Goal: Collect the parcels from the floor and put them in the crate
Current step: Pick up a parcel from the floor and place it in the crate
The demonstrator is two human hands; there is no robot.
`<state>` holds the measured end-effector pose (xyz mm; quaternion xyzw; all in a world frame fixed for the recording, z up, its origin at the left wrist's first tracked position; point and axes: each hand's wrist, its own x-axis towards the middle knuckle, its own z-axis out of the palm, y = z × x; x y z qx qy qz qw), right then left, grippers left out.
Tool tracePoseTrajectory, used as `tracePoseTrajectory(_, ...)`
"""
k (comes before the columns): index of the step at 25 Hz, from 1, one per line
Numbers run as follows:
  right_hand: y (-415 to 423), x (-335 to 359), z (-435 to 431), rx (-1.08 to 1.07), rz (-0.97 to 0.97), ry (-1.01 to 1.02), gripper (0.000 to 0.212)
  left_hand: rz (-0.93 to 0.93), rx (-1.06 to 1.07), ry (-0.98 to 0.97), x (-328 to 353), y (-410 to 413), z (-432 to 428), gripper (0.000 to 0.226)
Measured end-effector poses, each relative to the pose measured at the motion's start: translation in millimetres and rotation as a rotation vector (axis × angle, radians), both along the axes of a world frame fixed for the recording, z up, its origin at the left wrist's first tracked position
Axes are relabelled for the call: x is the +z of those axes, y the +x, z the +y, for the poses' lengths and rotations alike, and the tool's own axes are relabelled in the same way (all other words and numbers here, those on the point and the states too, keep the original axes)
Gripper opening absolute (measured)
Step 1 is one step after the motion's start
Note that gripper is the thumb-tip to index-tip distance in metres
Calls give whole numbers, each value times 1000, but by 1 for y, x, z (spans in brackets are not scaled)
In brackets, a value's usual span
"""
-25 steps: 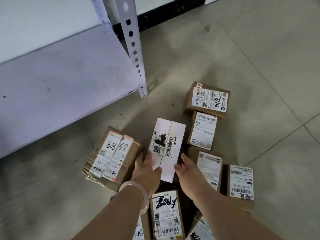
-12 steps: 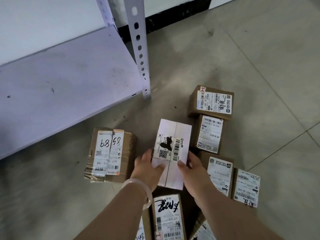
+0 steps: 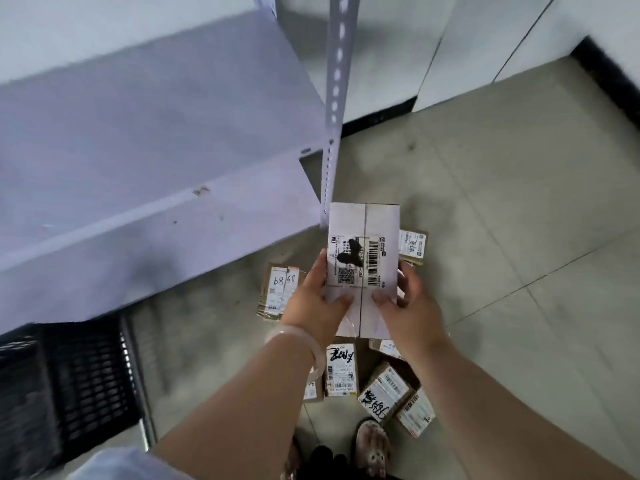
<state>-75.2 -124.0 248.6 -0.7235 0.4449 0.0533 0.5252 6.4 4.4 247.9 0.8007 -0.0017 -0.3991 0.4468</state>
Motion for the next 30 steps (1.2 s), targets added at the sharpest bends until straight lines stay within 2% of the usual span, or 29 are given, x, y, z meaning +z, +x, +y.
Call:
tracePoseTrajectory(7,8,203,23,80,-163,-126,60,-170,-38,-48,186,7,32,74)
tracePoseTrajectory(12,-9,316,69,189,-284,-180,61,-288,82,-86,297,-22,81,74)
tracePoseTrajectory(16,-29,378,112,298,-341,-207,66,-342,201,-115,363,-58,130,76)
tracePoseTrajectory(22,-67,483,197,450,-503,-248,65,-533,320,-129,473,-117,224,66)
tracePoseTrajectory(30,-74,554,333,644,-587,-201,59,-558,528,-92,545,-153,366,66)
